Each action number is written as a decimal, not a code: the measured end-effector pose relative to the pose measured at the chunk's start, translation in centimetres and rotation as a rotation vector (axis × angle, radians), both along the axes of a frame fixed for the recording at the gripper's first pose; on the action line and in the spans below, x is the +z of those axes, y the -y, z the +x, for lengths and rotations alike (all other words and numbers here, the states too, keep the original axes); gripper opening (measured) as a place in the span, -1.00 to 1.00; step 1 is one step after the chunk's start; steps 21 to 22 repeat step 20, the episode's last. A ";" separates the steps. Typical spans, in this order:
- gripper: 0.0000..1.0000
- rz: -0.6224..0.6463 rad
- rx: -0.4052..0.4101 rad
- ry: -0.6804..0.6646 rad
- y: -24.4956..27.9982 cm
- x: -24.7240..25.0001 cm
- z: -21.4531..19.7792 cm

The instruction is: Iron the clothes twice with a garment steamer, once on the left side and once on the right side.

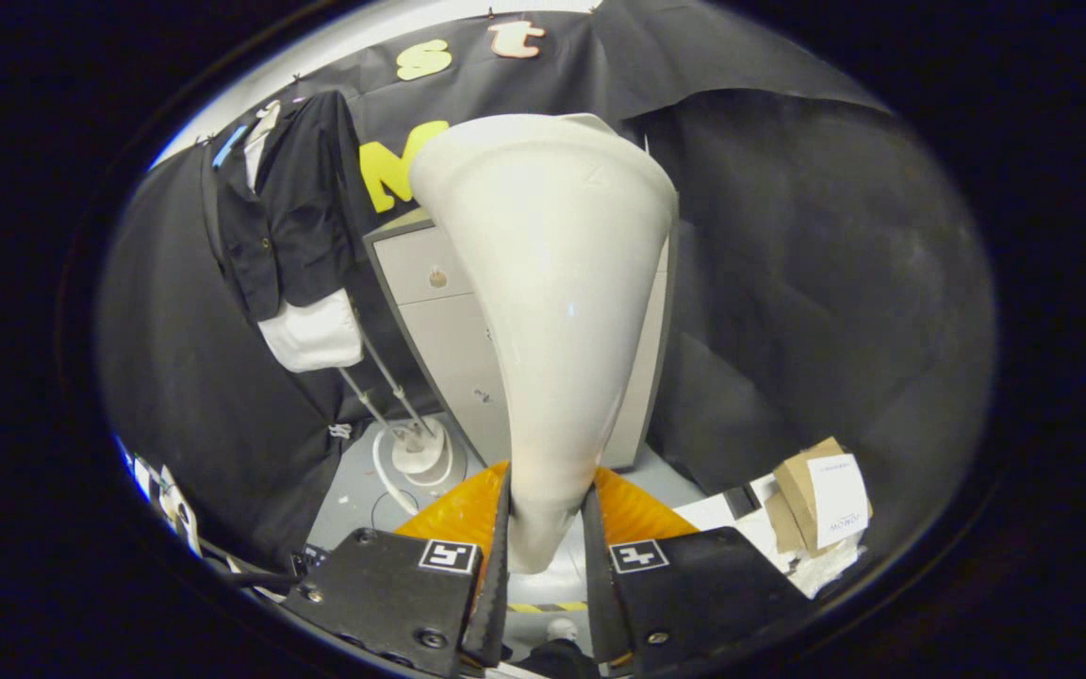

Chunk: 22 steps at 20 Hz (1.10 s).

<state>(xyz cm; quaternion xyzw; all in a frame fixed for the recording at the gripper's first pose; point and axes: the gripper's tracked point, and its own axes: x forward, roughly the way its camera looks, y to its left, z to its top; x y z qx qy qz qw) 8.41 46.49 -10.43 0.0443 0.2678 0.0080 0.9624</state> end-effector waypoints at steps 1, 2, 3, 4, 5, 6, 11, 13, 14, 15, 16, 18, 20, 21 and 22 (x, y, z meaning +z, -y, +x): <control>-0.25 0.006 -0.008 0.002 -0.1 0.1 -0.1; -0.25 0.004 -0.009 0.002 0.0 0.1 -0.4; -0.25 0.004 -0.009 0.001 -0.1 0.0 -0.4; -0.25 -0.001 -0.003 0.001 -0.1 0.0 -0.6; -0.25 -0.005 0.002 0.001 -0.1 -0.1 -0.7; -0.25 -0.008 0.006 0.002 0.0 -0.1 -0.7; -0.24 -0.019 0.020 -0.014 0.0 -0.3 -1.2; -0.24 -0.021 0.029 -0.012 -0.1 -0.1 -1.3; -0.24 -0.021 0.036 -0.010 0.0 0.0 -1.3; -0.24 -0.022 0.039 -0.007 0.0 0.0 -1.3; -0.24 -0.021 0.040 -0.007 0.0 0.0 -1.2; -0.24 -0.011 0.039 -0.010 0.0 0.0 -1.4; -0.24 -0.009 0.039 -0.012 0.0 0.1 -1.5; -0.24 -0.009 0.039 -0.012 0.0 0.1 -1.5; -0.24 -0.009 0.039 -0.012 0.0 0.1 -1.5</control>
